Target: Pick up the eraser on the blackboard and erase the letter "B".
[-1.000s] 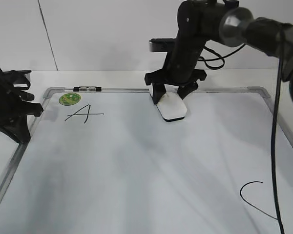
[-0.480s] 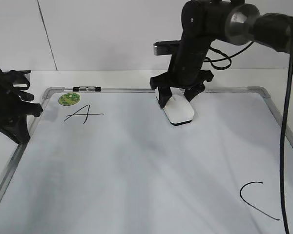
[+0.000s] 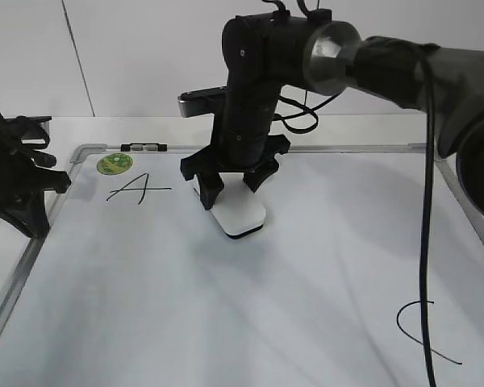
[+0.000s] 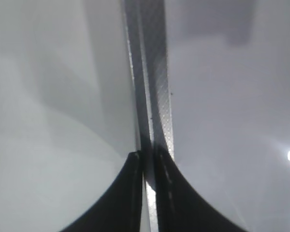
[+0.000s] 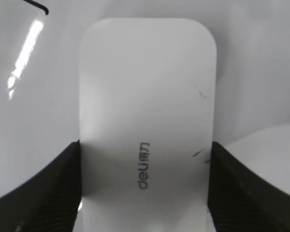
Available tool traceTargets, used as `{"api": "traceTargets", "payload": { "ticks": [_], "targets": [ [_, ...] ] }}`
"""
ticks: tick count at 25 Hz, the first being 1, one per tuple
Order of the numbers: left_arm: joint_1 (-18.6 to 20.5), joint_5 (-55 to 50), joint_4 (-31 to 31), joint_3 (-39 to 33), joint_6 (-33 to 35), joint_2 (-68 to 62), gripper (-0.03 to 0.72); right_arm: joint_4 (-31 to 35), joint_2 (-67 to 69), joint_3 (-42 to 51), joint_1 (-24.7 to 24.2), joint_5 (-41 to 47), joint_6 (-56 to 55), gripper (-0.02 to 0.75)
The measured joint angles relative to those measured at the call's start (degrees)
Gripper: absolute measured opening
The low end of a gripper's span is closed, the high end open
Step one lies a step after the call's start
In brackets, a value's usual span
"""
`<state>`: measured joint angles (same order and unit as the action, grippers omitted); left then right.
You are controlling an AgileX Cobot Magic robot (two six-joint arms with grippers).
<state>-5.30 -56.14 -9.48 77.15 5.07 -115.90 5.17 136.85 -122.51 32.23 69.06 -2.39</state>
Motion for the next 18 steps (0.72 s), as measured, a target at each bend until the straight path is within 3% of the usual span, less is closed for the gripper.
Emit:
{"api": "traceTargets", "payload": {
  "ticks": [5,13,18],
  "targets": [
    [0.0,0.0,-0.1,0.0,0.0,0.0,0.025,0.8,0.0,0.0,-2.2,0.3,0.1,0.553],
    [0.0,0.0,-0.1,0.0,0.0,0.0,0.025,-0.7,-0.1,0.0,-10.7,0.3,0.0,0.553],
    [0.0,0.0,-0.1,0.0,0.0,0.0,0.025,-0.9,-0.6,0.2,-11.9,0.3,-0.2,0.553]
  ]
}}
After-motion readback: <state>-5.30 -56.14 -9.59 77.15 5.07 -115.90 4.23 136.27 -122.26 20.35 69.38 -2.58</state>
